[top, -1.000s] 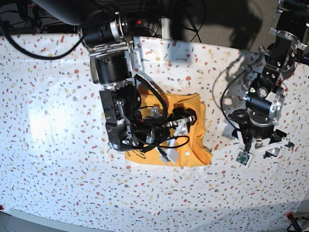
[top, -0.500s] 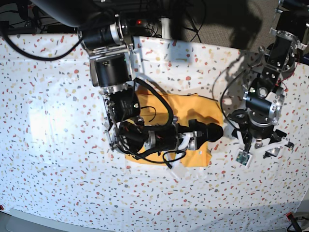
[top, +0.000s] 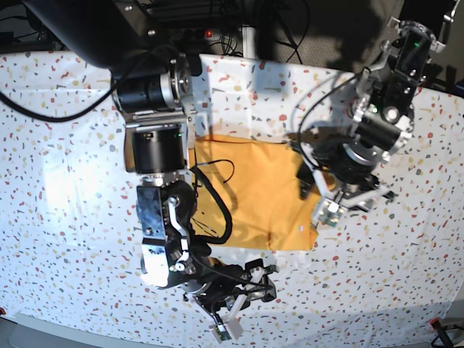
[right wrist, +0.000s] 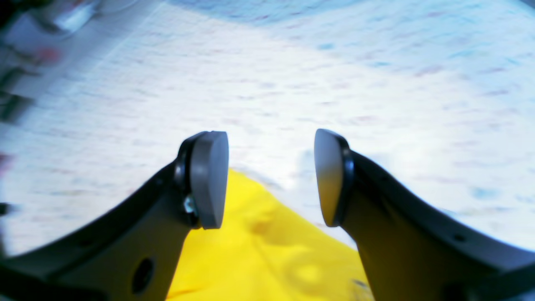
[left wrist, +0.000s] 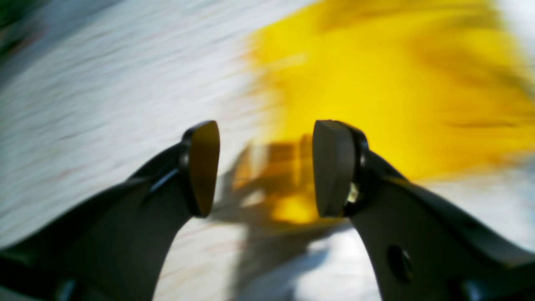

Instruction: Fold the T-shirt properly

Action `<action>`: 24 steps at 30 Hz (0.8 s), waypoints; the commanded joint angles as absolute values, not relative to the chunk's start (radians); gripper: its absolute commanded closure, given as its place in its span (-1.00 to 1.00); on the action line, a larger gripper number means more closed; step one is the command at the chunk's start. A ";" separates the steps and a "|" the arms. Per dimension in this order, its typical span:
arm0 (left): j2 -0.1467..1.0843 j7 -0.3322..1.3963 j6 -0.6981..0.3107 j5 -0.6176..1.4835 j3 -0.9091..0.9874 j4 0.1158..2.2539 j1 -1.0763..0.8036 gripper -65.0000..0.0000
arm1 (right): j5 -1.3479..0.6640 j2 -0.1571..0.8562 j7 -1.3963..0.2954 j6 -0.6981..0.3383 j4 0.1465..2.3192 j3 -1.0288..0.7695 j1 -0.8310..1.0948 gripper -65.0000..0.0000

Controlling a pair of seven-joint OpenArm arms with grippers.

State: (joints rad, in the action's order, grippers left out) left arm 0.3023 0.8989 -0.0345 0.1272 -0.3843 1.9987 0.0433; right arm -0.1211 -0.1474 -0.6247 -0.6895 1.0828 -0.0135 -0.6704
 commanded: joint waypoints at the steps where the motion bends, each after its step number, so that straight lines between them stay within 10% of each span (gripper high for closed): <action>1: 0.279 0.847 -0.062 0.154 -0.381 2.002 0.030 -0.05 | -0.108 -0.157 -0.575 -0.670 1.081 -0.011 -0.709 -0.01; 12: 0.111 0.736 -0.102 0.146 -0.381 1.545 0.062 -0.05 | -0.009 -0.050 -0.576 -0.583 0.759 -0.014 -0.699 -0.01; 24: 0.239 0.647 -0.102 -0.060 -0.381 1.425 0.136 -0.05 | -0.377 -0.006 -0.977 -0.675 0.839 -0.014 -0.625 -0.01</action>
